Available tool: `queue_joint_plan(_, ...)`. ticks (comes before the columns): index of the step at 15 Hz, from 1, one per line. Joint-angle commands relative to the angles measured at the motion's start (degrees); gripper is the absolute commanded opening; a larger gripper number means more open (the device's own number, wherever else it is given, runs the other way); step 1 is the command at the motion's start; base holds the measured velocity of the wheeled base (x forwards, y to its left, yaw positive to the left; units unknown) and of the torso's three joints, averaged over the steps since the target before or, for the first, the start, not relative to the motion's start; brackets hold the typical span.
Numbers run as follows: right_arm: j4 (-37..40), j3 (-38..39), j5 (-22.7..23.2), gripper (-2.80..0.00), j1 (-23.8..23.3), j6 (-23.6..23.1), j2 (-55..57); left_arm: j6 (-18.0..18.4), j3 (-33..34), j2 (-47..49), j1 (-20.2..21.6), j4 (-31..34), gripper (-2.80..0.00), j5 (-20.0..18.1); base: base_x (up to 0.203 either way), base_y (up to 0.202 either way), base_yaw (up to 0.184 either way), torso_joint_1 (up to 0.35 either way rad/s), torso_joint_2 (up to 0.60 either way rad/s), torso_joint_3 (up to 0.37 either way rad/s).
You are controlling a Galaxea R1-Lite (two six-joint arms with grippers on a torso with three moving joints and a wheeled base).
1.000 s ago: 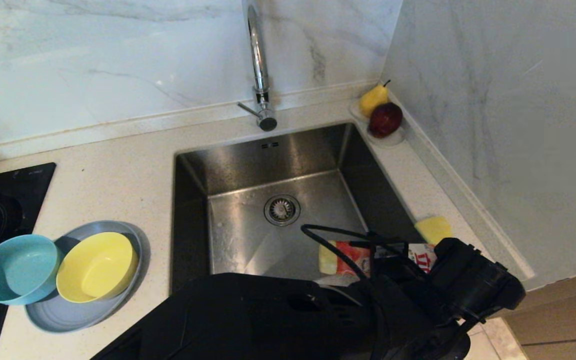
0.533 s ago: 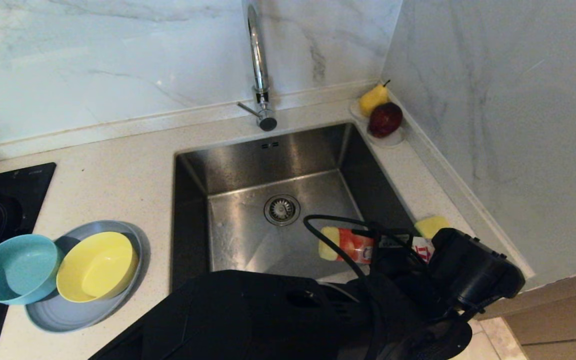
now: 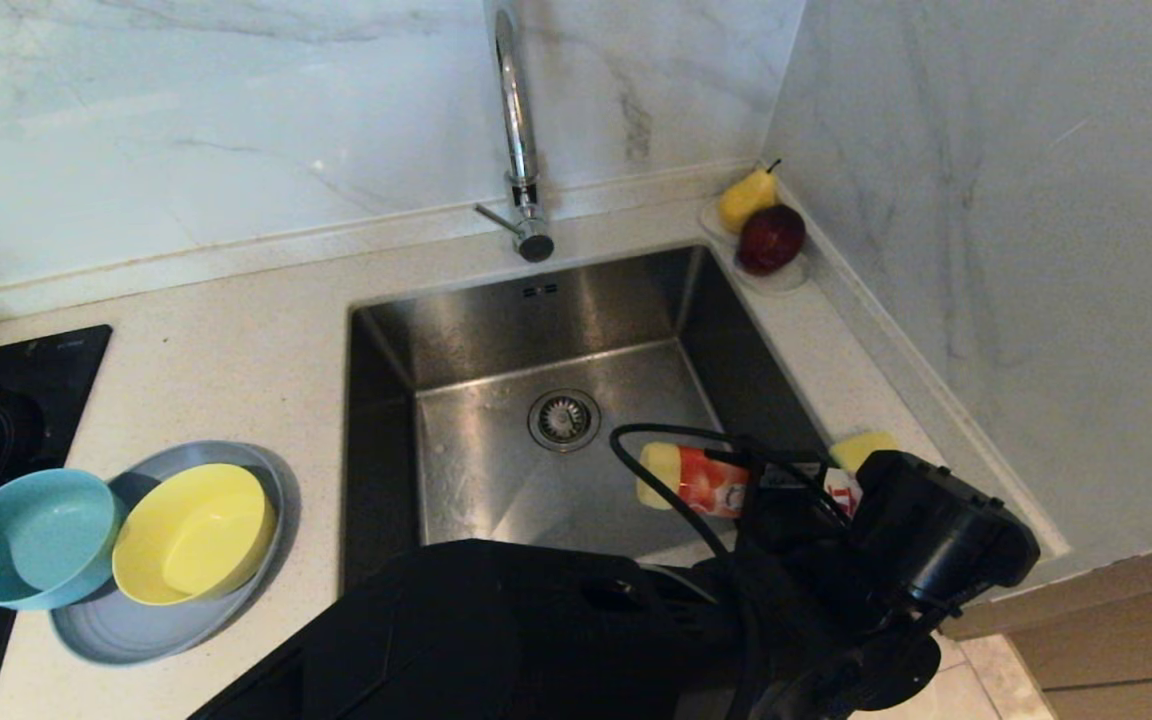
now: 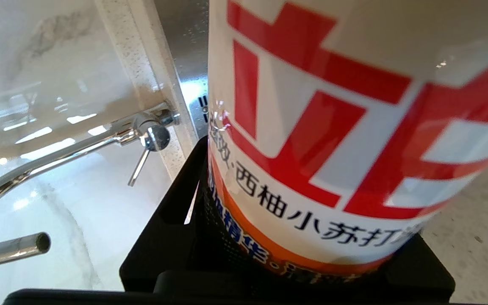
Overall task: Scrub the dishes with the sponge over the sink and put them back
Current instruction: Squeeze it onto the sponge
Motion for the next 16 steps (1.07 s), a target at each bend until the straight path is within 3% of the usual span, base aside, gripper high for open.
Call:
queue_joint_plan(1, 0.0, 0.0, 0.0, -2.80, 0.0, 0.0, 0.0, 0.7, -0.1, 0.7, 0.1, -1.6, -2.80, 0.8, 0.000, 0.000, 0.000, 0.000, 0.00, 0.000)
queue_joint_plan(12, 0.0, 0.0, 0.0, -2.80, 0.0, 0.0, 0.0, 1.6, -0.1, 1.6, 0.1, -2.7, -2.80, 1.0, 0.000, 0.000, 0.000, 0.000, 0.00, 0.000)
queue_joint_plan(16, 0.0, 0.0, 0.0, -2.80, 0.0, 0.0, 0.0, 1.6, -0.1, 2.1, 1.2, -7.0, -2.80, 2.5, 0.000, 0.000, 0.000, 0.000, 0.00, 0.000)
